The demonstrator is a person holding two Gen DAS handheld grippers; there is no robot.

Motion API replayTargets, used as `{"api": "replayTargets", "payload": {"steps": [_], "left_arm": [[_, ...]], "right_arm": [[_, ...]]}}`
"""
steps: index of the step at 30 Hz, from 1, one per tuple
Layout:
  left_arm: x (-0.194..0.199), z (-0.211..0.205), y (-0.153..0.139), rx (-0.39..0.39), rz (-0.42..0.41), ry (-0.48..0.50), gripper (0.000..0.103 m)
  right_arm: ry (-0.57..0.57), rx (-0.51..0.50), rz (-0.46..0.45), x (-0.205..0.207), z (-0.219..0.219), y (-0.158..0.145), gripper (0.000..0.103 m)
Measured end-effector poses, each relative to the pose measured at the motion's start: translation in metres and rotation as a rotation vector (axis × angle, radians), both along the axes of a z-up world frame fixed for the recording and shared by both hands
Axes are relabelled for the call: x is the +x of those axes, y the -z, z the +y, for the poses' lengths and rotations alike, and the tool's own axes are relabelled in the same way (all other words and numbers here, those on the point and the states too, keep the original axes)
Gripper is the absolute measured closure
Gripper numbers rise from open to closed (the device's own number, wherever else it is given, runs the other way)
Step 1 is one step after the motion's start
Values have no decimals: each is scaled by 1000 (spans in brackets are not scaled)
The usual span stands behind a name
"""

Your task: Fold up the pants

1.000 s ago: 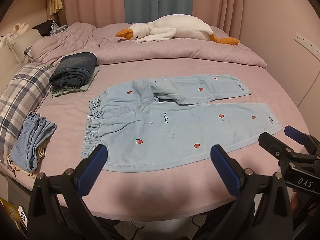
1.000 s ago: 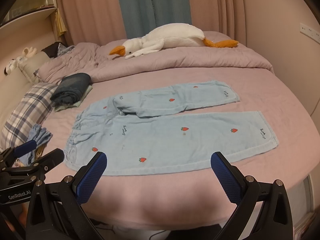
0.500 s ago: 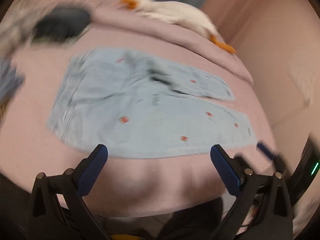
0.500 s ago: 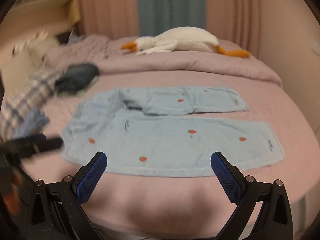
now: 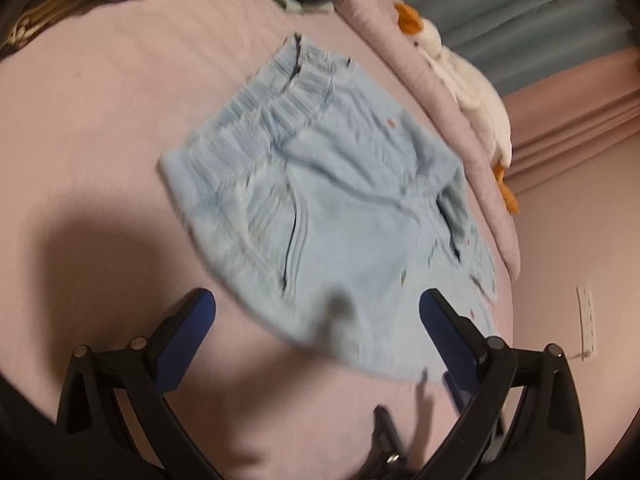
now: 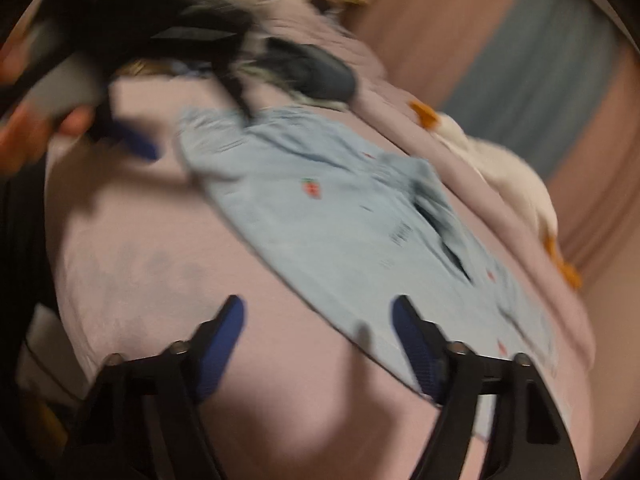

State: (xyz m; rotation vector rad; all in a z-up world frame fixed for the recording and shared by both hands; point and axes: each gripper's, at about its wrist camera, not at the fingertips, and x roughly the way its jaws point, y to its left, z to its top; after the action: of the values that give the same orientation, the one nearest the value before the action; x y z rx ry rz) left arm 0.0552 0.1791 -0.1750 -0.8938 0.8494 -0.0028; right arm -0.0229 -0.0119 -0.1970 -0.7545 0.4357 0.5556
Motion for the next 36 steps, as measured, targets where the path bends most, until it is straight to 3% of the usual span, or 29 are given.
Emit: {"api": "replayTargets", "payload": {"steps": [3, 4, 5, 6, 7, 9, 14, 16, 18, 19, 20, 21, 23, 27, 31, 33, 34, 35, 36], "left_arm": [[14, 12, 2, 29, 0, -66, 24], [19, 17, 1, 47, 5, -88, 44], [21, 20, 2, 63, 13, -94, 70], [25, 24, 3, 74, 25, -89, 83], [29, 29, 7, 76, 46, -75, 84], [29, 36, 9, 61, 47, -65, 84], [8, 42, -11, 154, 19, -68, 84], [-5, 48, -14, 194, 16, -84, 84], [0, 49, -4, 250, 76, -71, 78], [3, 50, 5, 268, 114, -57, 77], [2, 48, 5, 291, 106, -37, 76], [0, 46, 1, 321, 96, -25, 74], [-5, 40, -12, 433, 102, -9, 56], [-22, 35, -44, 567, 3, -21, 50], [2, 1, -45, 617, -67, 129, 46], [14, -15, -27, 666, -26, 217, 45], [22, -18, -7, 699, 61, 270, 45], [26, -16, 3, 703, 94, 292, 44], [21, -12, 5, 703, 56, 299, 44]], "right_arm": [[-47, -23, -58, 1, 10, 3, 41], [-53, -17, -70, 5, 17, 3, 45], [-56, -14, -67, 9, 20, 2, 61], [-58, -17, -50, 15, 23, 2, 73], [-59, -29, -30, 19, 29, 4, 89], [-58, -48, -24, 20, 29, 4, 89], [-57, -47, -31, 6, 37, -12, 91], [-79, -17, 18, 1, 41, -19, 91], [-114, -27, 57, -1, 48, -15, 91], [-118, -78, 64, 0, 54, -4, 91], [-105, -107, 52, 2, 59, 5, 91], [-101, -91, 35, 2, 58, 7, 90], [-86, -45, 88, 6, 52, -1, 88], [-75, 136, 239, 20, 16, -35, 84], [112, 174, 257, 62, -19, -41, 84], [184, 78, 289, 80, -26, -23, 84], [200, 19, 318, 83, -27, -12, 84], [189, 0, 327, 80, -30, -6, 84], [171, 10, 310, 72, -34, -7, 84]]}}
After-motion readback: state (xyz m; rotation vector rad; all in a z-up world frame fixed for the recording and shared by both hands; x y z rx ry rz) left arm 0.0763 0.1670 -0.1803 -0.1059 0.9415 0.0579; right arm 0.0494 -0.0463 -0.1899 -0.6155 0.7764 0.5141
